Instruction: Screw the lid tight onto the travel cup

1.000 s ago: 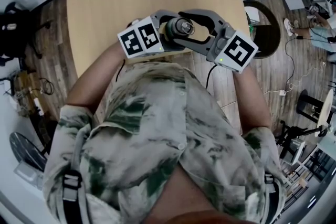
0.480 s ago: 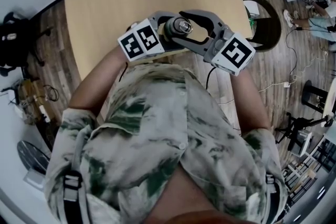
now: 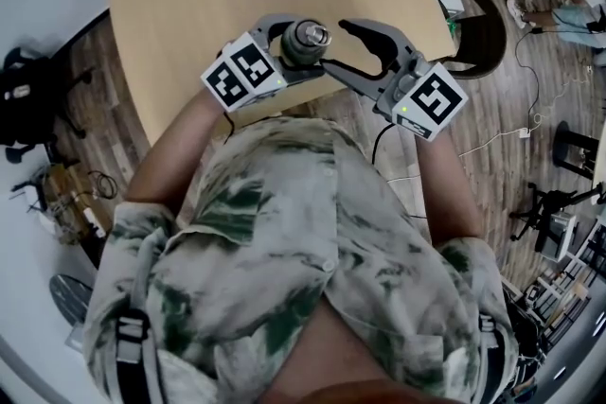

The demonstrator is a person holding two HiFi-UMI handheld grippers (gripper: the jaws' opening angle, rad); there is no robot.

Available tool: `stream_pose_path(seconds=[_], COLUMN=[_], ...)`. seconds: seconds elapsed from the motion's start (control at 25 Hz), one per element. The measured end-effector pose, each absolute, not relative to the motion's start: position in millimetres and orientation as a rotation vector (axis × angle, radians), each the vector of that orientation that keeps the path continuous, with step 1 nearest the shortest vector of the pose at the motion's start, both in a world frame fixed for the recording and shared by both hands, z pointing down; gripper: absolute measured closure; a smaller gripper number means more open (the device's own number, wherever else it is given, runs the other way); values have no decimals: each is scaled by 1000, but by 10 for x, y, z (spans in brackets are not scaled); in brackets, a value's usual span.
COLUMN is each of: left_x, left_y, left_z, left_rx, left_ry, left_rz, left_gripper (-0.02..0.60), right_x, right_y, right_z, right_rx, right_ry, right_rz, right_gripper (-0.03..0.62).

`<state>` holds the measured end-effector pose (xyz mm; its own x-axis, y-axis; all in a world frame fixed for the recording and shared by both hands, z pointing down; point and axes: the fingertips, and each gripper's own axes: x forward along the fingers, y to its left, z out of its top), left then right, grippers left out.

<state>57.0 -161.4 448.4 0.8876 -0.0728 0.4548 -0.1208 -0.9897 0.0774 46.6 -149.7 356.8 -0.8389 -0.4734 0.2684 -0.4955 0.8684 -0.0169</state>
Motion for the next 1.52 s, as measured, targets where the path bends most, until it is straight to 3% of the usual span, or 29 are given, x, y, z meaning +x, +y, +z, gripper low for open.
stream_pose_path(seconds=[0.28,0.6,0.8,1.52], left_x=[549,420,369,255], left_y=[-1680,-1780,-1805,-1815], left_z=[4485,4553,4570,4589], left_rx=[2951,2935,2930,2944], left_ry=[-173,-210,-228,-227], left_rz=[700,701,701,697], left_gripper=[196,196,196,196], right_x=[680,812,863,797], right_y=[-1469,-1423,-1393,-1245], right_z=[3661,3830,3926,4143], right_rx=[941,1149,1233,1358], right_ry=[-2745,-2667,-2618,-2526], right_rz=[186,239,283,379], right_gripper=[380,519,560,572])
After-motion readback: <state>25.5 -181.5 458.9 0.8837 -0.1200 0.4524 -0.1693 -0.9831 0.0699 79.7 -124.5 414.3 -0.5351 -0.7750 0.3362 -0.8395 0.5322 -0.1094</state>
